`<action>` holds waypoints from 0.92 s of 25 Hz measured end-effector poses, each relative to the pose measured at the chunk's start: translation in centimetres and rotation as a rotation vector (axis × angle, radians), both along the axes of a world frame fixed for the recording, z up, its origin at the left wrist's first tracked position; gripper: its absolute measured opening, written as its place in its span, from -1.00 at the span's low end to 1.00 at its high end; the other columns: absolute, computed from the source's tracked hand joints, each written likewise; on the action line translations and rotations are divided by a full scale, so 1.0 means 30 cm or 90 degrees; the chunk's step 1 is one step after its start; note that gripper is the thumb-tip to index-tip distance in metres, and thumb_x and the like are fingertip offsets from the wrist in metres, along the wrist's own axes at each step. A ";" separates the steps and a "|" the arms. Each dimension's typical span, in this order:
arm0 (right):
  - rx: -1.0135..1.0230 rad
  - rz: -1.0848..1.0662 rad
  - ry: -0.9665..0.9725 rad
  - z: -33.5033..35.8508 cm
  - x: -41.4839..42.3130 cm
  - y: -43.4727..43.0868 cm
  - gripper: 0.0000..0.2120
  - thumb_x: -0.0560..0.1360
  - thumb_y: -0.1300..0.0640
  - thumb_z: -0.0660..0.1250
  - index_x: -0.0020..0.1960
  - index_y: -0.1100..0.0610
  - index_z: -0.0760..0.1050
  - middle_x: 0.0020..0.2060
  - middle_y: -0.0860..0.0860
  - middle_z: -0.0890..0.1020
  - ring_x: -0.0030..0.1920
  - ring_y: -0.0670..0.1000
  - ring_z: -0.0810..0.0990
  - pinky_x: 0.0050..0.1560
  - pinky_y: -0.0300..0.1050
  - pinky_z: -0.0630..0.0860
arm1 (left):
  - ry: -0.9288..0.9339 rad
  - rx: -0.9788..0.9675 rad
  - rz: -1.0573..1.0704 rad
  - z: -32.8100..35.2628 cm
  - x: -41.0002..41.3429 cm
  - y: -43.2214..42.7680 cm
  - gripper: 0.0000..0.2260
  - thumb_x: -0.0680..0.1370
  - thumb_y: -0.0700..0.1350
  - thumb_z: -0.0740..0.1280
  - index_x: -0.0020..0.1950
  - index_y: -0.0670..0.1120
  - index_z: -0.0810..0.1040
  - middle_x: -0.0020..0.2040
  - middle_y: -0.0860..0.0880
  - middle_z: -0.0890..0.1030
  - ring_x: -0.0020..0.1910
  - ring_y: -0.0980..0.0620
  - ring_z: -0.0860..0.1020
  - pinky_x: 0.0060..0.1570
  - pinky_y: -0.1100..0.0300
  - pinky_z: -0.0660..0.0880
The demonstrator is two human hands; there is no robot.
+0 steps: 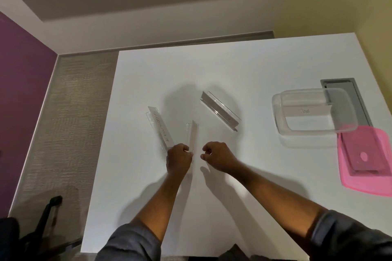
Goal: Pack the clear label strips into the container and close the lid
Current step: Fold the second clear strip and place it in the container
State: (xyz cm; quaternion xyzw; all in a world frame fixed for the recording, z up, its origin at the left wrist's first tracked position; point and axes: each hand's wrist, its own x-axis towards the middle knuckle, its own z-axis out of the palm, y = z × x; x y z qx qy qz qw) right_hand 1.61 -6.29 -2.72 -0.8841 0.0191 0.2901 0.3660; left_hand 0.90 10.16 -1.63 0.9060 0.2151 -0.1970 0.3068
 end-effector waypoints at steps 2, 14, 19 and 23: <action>0.000 -0.011 0.010 -0.013 -0.007 0.013 -0.68 0.58 0.07 0.45 0.27 0.19 0.65 0.11 0.08 0.72 0.01 -0.04 0.58 0.04 -0.18 0.48 | 0.004 -0.007 -0.010 -0.008 0.001 0.006 -0.80 0.61 -0.15 0.49 0.21 -0.19 0.72 0.19 -0.14 0.75 0.19 -0.18 0.72 0.24 0.04 0.62; 0.083 -0.121 0.089 -0.008 -0.047 0.049 -0.44 0.54 0.04 0.52 0.45 0.18 0.44 0.19 0.09 0.64 0.15 0.11 0.65 -0.07 -0.29 0.53 | -0.018 -0.175 0.075 0.009 0.005 0.046 -0.91 0.61 -0.18 0.51 0.08 -0.16 0.72 0.25 -0.14 0.74 0.02 -0.18 0.78 0.00 0.07 0.76; 0.154 -0.184 0.080 0.033 -0.065 0.023 -0.48 0.50 0.04 0.55 0.38 0.12 0.48 0.07 -0.04 0.65 0.05 0.02 0.67 -0.09 -0.29 0.61 | -0.018 -0.277 0.135 0.030 0.017 0.023 -0.91 0.60 -0.17 0.53 0.08 -0.10 0.70 0.21 -0.13 0.74 -0.20 0.03 0.74 -0.26 0.34 0.67; 0.192 -0.217 0.055 0.059 -0.080 -0.004 -0.48 0.41 -0.05 0.62 0.29 0.04 0.54 0.12 -0.09 0.69 0.11 -0.04 0.68 0.14 -0.06 0.69 | 0.011 -0.375 0.199 0.039 0.023 -0.013 -0.84 0.62 -0.22 0.50 0.19 -0.20 0.71 0.16 -0.16 0.75 -0.08 -0.15 0.78 0.01 0.05 0.77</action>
